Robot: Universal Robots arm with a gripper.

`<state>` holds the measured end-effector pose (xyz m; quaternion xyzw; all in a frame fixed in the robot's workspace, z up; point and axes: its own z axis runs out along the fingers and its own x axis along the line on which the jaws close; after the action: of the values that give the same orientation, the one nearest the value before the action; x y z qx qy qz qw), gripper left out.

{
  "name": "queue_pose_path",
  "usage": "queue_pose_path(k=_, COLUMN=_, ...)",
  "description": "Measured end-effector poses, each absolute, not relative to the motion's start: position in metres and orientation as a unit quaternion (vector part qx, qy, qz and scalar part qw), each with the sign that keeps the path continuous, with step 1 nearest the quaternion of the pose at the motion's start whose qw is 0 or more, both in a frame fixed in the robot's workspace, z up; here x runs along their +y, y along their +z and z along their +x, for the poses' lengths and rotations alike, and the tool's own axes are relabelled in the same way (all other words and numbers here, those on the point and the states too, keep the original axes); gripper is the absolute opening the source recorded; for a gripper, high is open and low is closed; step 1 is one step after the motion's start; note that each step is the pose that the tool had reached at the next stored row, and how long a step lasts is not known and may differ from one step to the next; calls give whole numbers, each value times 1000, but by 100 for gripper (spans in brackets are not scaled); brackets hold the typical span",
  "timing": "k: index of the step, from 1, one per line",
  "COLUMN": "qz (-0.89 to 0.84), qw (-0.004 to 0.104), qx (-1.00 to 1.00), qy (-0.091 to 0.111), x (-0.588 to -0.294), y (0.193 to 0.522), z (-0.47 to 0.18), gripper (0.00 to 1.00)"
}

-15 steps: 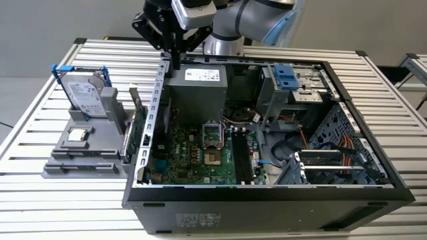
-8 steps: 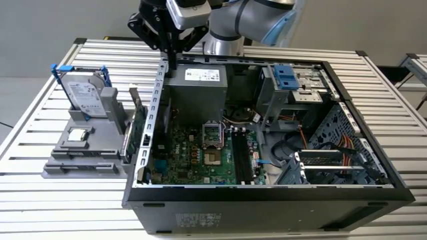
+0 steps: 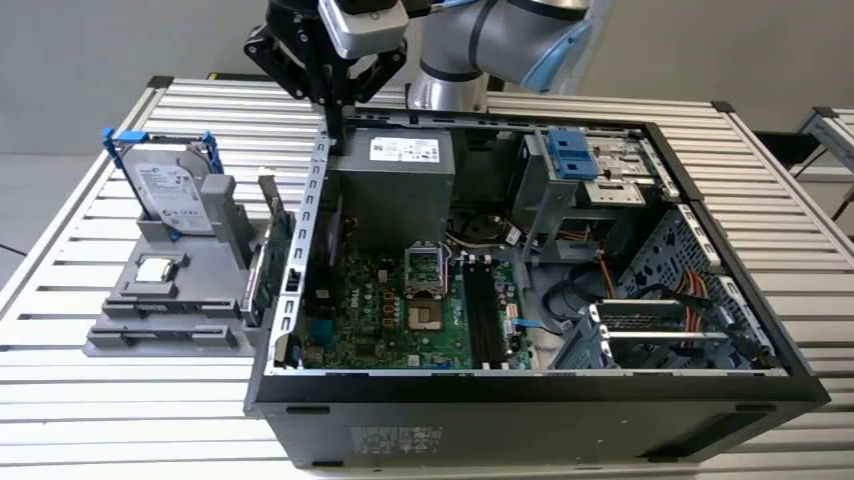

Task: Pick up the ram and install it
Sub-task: 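Reach for the ram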

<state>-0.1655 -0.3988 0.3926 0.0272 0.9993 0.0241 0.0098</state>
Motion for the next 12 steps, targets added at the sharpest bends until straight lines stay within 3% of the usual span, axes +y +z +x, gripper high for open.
queue_pose_path(k=12, qz=25, qw=10, qx=999, qy=24, x=-399, y=393, z=-179, gripper=0)
